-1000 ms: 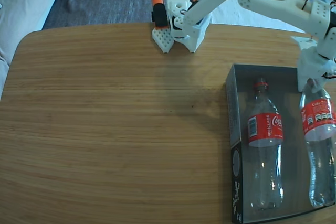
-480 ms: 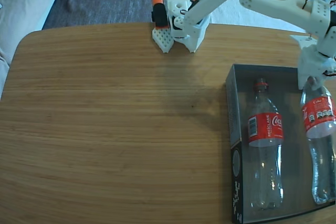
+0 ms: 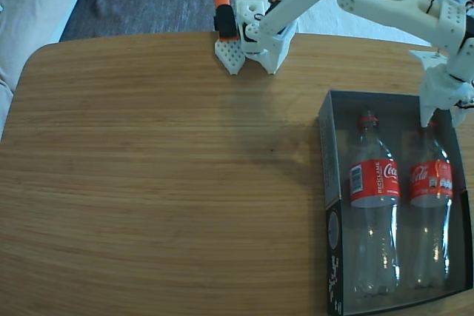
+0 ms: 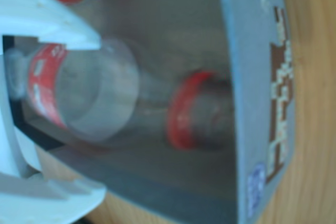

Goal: Grasp the bottles and put them in the box.

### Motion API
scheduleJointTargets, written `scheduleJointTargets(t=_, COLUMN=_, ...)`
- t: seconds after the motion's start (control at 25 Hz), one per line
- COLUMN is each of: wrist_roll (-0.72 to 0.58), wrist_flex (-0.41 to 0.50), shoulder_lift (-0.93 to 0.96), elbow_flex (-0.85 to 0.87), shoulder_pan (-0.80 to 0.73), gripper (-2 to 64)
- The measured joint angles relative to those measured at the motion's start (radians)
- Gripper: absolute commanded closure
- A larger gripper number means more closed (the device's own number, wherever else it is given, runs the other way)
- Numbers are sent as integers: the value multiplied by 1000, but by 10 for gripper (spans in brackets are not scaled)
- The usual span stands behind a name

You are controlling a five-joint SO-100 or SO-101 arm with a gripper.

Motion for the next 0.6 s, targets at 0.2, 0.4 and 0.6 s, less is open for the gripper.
scheduleJointTargets(t=0.2, wrist_roll=0, wrist_flex=0, shoulder_lift=0, elbow_flex=0, shoulder_pan=51, gripper=319)
scheduleJointTargets(t=0.4, wrist_roll=2, wrist_flex=57, shoulder_lift=3, elbow_flex=0, shoulder_pan=206, gripper=319)
scheduleJointTargets(t=0.6, wrist_roll=15, wrist_flex=124, shoulder_lift=72, elbow_flex=0, shoulder_pan=396, gripper=319)
